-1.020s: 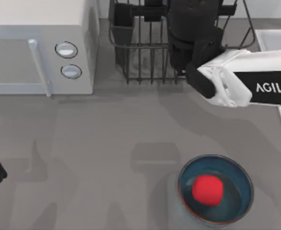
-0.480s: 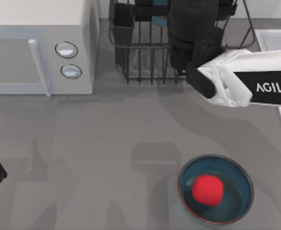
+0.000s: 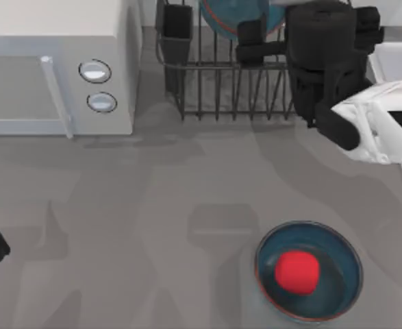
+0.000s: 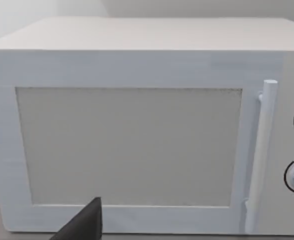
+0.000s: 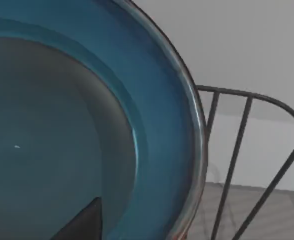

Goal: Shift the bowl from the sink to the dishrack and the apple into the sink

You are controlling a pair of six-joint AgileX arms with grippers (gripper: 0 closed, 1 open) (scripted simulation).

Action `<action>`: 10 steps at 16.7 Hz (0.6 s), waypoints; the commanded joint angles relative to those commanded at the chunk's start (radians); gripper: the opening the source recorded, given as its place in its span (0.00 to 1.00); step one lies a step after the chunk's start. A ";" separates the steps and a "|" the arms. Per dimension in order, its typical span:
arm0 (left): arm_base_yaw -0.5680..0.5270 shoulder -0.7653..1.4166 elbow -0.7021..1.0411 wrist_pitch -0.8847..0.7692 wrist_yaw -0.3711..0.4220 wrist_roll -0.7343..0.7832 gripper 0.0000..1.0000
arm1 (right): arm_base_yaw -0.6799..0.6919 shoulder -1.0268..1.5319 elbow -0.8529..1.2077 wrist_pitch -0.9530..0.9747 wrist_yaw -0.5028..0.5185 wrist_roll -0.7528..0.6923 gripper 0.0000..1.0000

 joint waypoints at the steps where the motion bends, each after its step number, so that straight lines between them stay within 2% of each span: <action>1: 0.000 0.000 0.000 0.000 0.000 0.000 1.00 | -0.027 -0.051 -0.057 -0.030 -0.015 -0.002 1.00; 6: 0.000 0.000 0.000 0.000 0.000 0.000 1.00 | -0.187 -0.392 -0.300 -0.122 -0.098 0.014 1.00; 10: 0.000 0.000 0.000 0.000 0.000 0.000 1.00 | -0.287 -0.817 -0.403 -0.156 -0.172 0.037 1.00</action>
